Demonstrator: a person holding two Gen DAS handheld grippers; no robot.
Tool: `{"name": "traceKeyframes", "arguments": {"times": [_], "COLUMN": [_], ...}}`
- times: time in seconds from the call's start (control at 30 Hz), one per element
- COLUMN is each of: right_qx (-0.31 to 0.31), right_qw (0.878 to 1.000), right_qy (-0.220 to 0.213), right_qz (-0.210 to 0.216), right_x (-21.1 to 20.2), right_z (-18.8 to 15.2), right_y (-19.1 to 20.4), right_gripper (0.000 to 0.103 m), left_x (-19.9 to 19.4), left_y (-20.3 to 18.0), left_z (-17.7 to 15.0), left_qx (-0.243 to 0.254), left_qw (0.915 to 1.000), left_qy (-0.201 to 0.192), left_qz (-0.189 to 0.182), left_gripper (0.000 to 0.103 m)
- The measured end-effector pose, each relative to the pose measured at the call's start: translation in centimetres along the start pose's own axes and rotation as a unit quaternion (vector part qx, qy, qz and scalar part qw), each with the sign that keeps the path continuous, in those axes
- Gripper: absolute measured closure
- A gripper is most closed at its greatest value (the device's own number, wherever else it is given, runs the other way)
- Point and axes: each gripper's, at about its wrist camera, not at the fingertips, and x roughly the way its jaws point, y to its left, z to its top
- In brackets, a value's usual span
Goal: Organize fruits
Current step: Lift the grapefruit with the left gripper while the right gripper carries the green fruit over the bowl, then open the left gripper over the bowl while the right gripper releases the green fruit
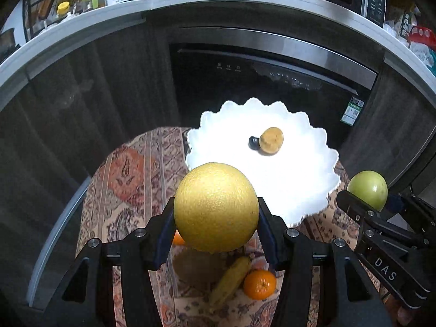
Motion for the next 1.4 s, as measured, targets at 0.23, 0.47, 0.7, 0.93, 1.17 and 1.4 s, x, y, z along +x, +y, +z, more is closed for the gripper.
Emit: {"name": "traceKeyframes", "arguments": {"times": [0.23, 0.47, 0.7, 0.93, 1.17, 1.4], "right_qx": [0.002, 0.002, 0.002, 0.008, 0.007, 0.004], "right_qw": [1.000, 1.000, 1.000, 0.999, 0.999, 0.999], "right_qy": [0.005, 0.013, 0.024, 0.042, 0.047, 0.027], "right_qz": [-0.001, -0.002, -0.004, 0.000, 0.004, -0.036], "right_x": [1.7, 3.8, 6.1, 8.2, 9.0, 7.9], "right_z": [1.2, 2.1, 2.8, 2.7, 2.5, 2.8], "right_y": [-0.4, -0.7, -1.1, -1.6, -1.7, -2.0], "right_gripper": [0.054, 0.054, 0.054, 0.054, 0.054, 0.029], "left_x": [1.9, 4.5, 7.4, 9.3, 10.3, 8.6], "left_y": [-0.3, -0.5, -0.9, -1.3, -1.4, -0.5], "left_z": [1.7, 3.0, 3.7, 3.6, 3.2, 3.9], "left_qx": [0.005, 0.006, 0.007, 0.010, 0.013, 0.002], "left_qw": [1.0000, 0.9999, 0.9995, 0.9986, 0.9972, 0.9992], "left_qy": [0.003, 0.011, 0.026, 0.046, 0.068, 0.040], "left_qz": [-0.003, -0.007, -0.015, -0.026, -0.027, 0.001], "left_gripper": [0.049, 0.049, 0.049, 0.049, 0.048, 0.014]}}
